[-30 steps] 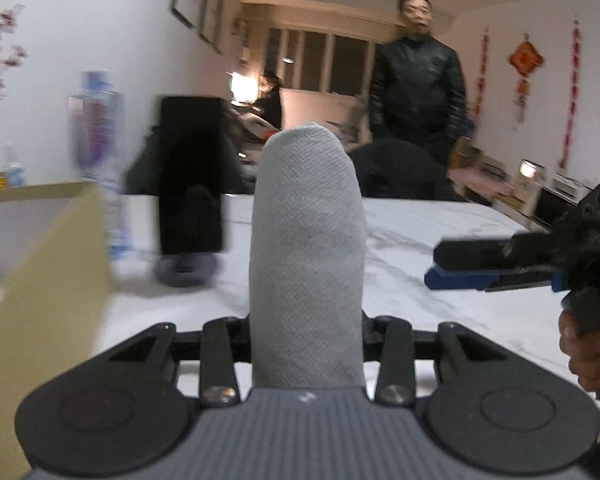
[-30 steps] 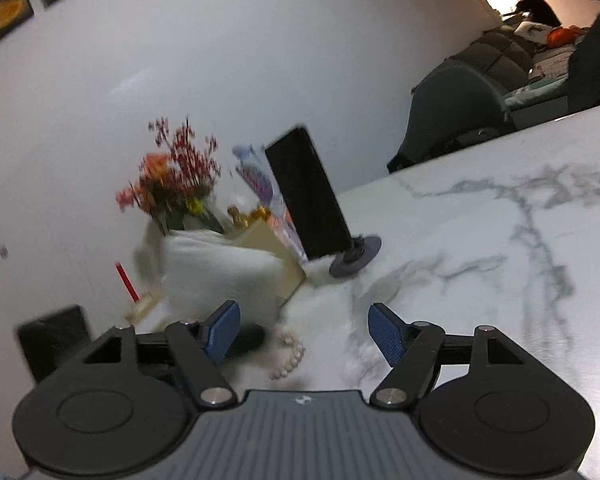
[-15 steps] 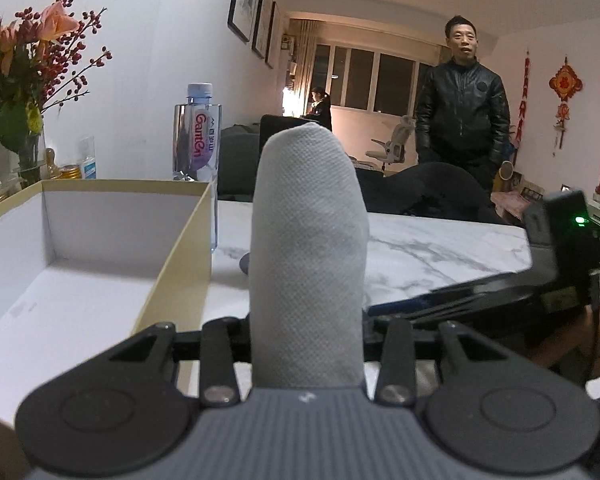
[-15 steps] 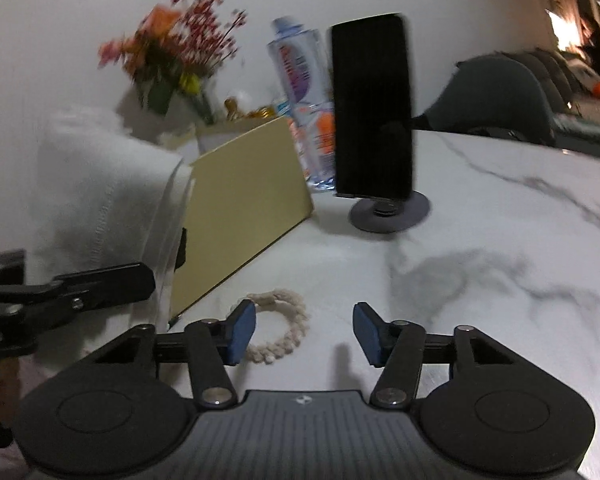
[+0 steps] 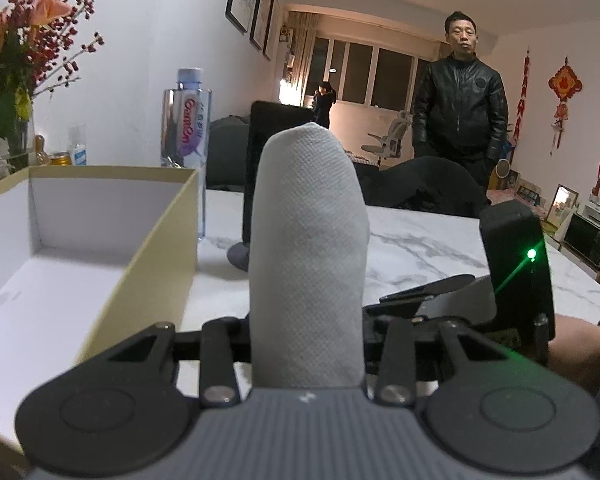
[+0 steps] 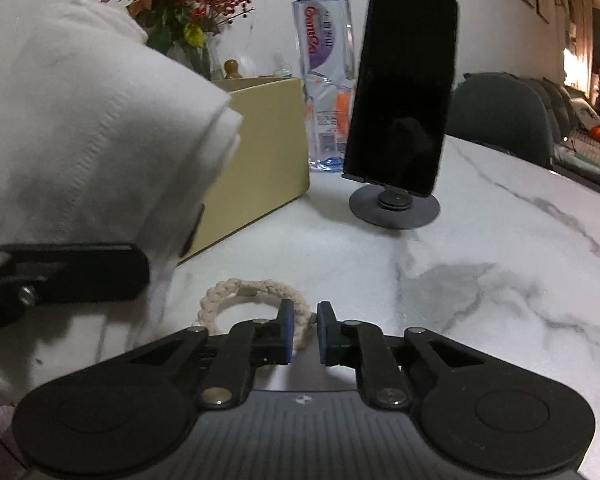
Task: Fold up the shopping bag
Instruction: 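Release the roll with the right gripper while the left gripper holds it upright, then grasp the cream braided rope loop with the right gripper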
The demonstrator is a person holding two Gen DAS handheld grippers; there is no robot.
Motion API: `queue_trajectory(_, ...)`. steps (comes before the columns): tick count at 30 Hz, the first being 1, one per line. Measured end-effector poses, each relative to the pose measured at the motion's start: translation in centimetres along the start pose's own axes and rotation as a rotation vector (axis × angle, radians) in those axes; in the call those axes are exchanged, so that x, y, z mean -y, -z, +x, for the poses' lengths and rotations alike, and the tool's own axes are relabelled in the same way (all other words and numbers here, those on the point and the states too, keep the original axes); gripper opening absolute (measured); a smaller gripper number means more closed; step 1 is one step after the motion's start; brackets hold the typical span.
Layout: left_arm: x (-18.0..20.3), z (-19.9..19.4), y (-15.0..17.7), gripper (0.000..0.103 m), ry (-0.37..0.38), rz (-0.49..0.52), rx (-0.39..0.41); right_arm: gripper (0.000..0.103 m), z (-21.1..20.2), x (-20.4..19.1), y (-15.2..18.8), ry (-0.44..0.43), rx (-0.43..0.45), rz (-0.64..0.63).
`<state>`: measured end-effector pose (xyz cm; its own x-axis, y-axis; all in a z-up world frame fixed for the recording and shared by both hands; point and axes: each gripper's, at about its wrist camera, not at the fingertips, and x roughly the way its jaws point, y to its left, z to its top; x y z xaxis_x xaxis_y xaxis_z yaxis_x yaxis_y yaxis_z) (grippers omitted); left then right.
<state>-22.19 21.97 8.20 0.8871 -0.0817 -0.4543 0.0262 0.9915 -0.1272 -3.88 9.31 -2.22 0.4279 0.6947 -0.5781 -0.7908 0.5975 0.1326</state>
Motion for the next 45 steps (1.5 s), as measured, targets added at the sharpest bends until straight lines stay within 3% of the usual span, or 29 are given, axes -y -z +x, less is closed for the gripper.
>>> queue_trajectory(10, 3.5, 3.7, -0.4, 0.037, 0.084, 0.046, -0.051, 0.012, -4.3, 5.7, 1.9, 0.125, -0.014, 0.062)
queue_trajectory(19, 9.0, 8.4, -0.1, 0.037, 0.211, 0.119, -0.118, 0.012, -10.2, 12.2, 5.2, 0.26, -0.01, 0.176)
queue_trajectory(26, 12.7, 10.7, 0.4, 0.037, 0.278, 0.162, -0.146, 0.012, -15.3, 14.9, 7.5, 0.334, -0.007, 0.235)
queue_trajectory(34, 15.0, 12.3, 0.9, 0.037, 0.323, 0.179, -0.176, 0.013, -17.9, 17.0, 8.9, 0.36, -0.016, 0.281)
queue_trajectory(38, 15.1, 12.7, 0.9, 0.037, 0.331, 0.167, -0.184, 0.019, -18.9, 16.9, 9.2, 0.352, 0.004, 0.283)
queue_trajectory(45, 14.7, 13.3, 0.9, 0.037, 0.342, 0.134, -0.194, 0.023, -20.3, 15.4, 9.1, 0.324, 0.05, 0.228)
